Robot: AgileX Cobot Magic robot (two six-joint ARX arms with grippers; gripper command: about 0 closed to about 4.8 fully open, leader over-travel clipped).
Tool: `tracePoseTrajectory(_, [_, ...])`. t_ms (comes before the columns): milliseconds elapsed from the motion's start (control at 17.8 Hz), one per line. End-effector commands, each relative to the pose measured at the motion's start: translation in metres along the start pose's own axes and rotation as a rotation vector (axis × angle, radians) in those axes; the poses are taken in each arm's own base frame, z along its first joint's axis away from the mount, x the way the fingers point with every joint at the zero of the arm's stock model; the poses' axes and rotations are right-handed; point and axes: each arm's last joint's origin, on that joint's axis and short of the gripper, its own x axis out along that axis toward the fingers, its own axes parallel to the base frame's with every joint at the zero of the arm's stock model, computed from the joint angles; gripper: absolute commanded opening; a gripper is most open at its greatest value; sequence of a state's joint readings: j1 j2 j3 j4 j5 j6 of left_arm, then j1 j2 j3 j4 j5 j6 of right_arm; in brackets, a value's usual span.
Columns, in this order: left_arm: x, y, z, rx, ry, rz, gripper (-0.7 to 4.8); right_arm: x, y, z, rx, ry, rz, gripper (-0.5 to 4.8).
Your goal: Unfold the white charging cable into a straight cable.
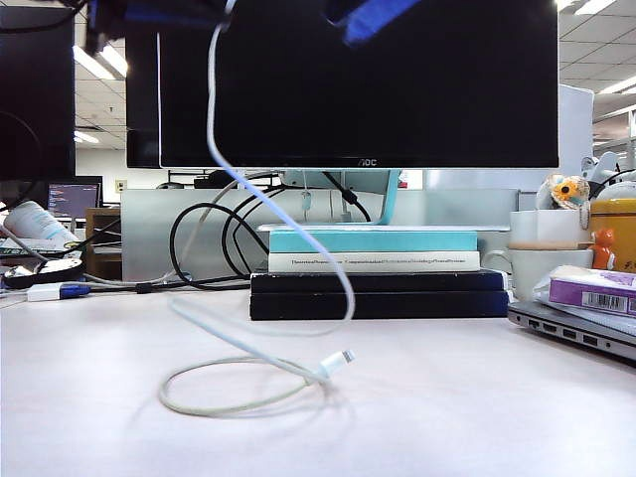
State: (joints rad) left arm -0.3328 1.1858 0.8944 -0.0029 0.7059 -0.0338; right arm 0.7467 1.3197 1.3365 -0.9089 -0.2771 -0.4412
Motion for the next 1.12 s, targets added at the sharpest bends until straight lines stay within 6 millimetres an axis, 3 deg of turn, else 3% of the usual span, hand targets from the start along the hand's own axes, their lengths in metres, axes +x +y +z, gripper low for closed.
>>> tracePoseTrajectory(56, [-0.003,0.004,0.004,0.091,-0.02,0.199,-0.05,0.003,-0.004,-0.004,0.09,-0.036,0.041,1.88])
tracePoseTrajectory(225, [-0.008,0.009,0.001,0.179,0.047,0.453,-0.05,0.013,-0.01,-0.01,0.146,-0.085,0.068,1.88])
tracePoseTrajectory(450, [-0.014,0.016,-0.016,0.252,0.29,0.736,-0.05,0.032,-0.009,-0.021,0.151,-0.121,0.104,1.88])
tracePoseTrajectory(674, [-0.016,0.017,-0.021,0.228,0.337,0.727,-0.05,0.061,-0.012,-0.033,0.168,-0.121,0.13,1.88])
tracePoseTrajectory(787, [-0.016,0.012,-0.02,0.198,0.304,0.602,-0.05,0.092,-0.019,-0.042,0.202,-0.045,0.168,1.88])
tracePoseTrajectory(899, [-0.023,0.001,-0.012,0.206,0.239,0.505,-0.05,0.116,-0.023,-0.05,0.23,0.01,0.204,1.88])
tracePoseTrajectory(1124, [-0.043,-0.014,0.008,0.278,0.087,0.548,-0.05,0.14,-0.025,-0.057,0.255,0.038,0.286,1.88])
